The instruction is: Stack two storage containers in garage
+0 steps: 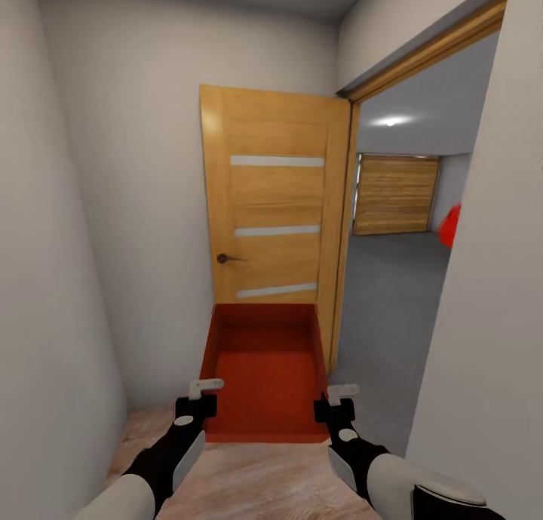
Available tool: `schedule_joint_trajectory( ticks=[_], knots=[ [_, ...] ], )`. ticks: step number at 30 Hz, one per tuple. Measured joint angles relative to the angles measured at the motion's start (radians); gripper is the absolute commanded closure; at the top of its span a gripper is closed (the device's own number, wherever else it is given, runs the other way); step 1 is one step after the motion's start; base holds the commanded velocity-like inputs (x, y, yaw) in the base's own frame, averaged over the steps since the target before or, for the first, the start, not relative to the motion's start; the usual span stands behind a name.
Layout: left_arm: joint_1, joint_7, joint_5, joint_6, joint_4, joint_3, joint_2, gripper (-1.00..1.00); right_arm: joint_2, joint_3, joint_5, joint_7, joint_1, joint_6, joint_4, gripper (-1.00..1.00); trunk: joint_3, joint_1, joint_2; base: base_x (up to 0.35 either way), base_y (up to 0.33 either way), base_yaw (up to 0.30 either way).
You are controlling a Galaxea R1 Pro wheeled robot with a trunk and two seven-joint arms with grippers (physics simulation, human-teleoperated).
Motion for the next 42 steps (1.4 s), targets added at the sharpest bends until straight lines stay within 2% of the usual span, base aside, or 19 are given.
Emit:
schedule_joint_trajectory(
  ticks=[22,34,38,42],
  knots=[
    [0.000,0.000,0.000,0.000,-0.002,-0.002,0.001,1.00,0.000,0.001,-0.002,0.000,0.000,-0.002,0.000,1.00,0.000,0.000,0.000,0.308,0.175,-0.282],
    [0.000,0.001,0.001,0.000,-0.008,-0.008,0.003,1.00,0.000,-0.002,-0.004,0.000,0.000,-0.010,0.000,1.00,0.000,0.001,0.000,0.045,0.017,-0.282],
    [0.000,0.003,0.019,0.000,-0.010,-0.021,0.007,1.00,0.000,-0.001,-0.004,0.001,0.000,-0.009,0.000,1.00,0.000,0.000,0.000,0.168,0.165,-0.282],
    [0.000,0.003,0.017,0.000,-0.011,-0.021,0.007,1.00,0.000,-0.002,-0.004,0.001,0.000,-0.009,0.000,1.00,0.000,0.000,0.000,0.215,0.224,-0.282]
  ],
)
